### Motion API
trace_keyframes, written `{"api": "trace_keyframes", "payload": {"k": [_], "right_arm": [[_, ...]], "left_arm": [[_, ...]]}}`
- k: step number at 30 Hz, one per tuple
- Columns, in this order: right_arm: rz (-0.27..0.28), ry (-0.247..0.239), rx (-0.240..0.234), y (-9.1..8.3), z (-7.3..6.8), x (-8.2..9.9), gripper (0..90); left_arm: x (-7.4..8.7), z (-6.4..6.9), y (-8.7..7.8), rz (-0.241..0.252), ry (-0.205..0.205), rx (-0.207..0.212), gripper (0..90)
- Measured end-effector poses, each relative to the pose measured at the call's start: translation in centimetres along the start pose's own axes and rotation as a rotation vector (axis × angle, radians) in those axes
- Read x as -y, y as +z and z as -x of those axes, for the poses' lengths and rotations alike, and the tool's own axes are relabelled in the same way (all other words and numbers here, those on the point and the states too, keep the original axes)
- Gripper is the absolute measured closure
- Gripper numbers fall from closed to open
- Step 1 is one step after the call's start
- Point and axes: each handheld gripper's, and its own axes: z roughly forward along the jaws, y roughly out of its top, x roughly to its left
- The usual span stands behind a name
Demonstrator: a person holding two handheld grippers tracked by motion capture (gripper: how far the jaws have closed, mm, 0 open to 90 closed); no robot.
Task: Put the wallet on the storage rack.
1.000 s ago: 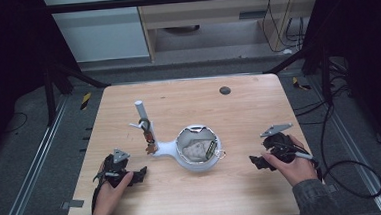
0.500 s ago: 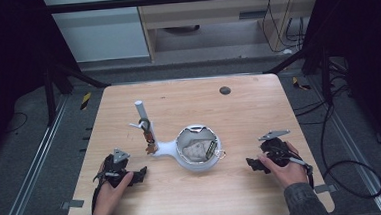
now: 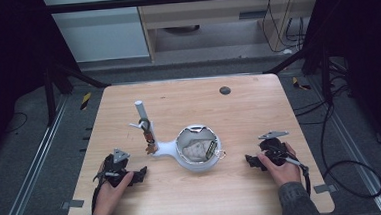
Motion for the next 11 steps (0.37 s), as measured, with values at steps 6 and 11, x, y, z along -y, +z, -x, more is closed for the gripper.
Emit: {"api": "trace_keyframes", "payload": {"k": [6, 11], "right_arm": [[0.08, -0.015, 0.041, 0.68, -0.59, 0.74, 0.1], [0.108, -0.017, 0.041, 0.71, -0.61, 1.07, 0.4]], "left_arm": [[-0.02, 0.0, 0.02, 0.0, 0.001, 0.001, 0.0], [-0.04, -0.02, 0.04, 0.0, 0.002, 0.003, 0.0]]}}
